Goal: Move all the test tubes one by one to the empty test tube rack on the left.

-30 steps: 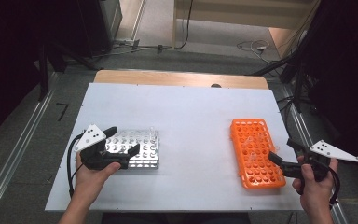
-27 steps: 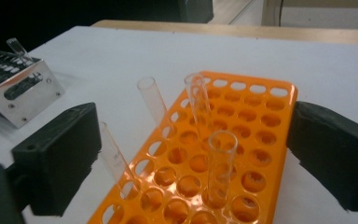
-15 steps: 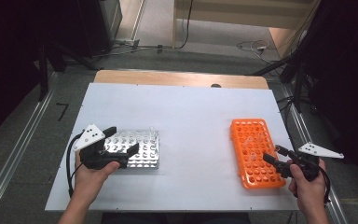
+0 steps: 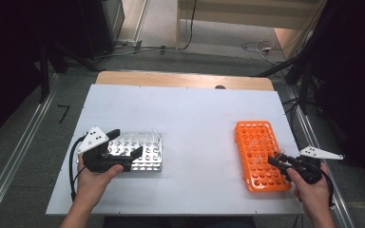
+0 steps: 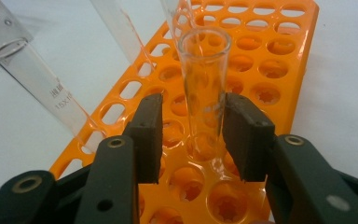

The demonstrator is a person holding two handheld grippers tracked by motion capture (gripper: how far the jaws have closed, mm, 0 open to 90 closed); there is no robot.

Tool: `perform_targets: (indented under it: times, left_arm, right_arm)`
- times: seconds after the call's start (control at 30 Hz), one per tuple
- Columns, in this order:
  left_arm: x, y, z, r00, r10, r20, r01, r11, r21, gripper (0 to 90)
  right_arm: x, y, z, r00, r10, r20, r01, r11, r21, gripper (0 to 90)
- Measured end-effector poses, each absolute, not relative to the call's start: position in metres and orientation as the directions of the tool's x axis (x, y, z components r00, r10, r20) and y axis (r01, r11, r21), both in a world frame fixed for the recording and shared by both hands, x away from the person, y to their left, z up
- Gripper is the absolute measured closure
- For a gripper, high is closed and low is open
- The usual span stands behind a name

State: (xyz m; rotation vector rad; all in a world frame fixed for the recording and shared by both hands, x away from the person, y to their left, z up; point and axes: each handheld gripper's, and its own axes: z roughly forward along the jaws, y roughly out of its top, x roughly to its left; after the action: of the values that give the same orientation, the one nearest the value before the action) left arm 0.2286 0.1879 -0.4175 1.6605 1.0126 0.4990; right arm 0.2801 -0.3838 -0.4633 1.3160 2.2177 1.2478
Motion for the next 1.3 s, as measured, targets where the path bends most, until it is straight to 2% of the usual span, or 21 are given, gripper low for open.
perform_targets:
  times: [0.2,0.77,1.3]
  left_arm:
    - [0.228,0.188,-0.417,0.552,0.818,-0.162,0.367,-0.064,0.928,0.0]
    - [0.228,0.187,-0.417,0.551,0.818,-0.163,0.365,-0.06,0.929,0.2]
    - [0.227,0.184,-0.416,0.557,0.816,-0.153,0.363,-0.074,0.929,0.2]
  right_arm:
    - [0.28,-0.385,-0.466,-0.546,0.821,0.168,0.58,0.226,0.782,58.3]
    - [0.278,-0.383,-0.467,-0.55,0.828,0.113,0.554,0.26,0.791,73.6]
    - [0.277,-0.386,-0.455,-0.554,0.824,0.117,0.535,0.245,0.808,74.1]
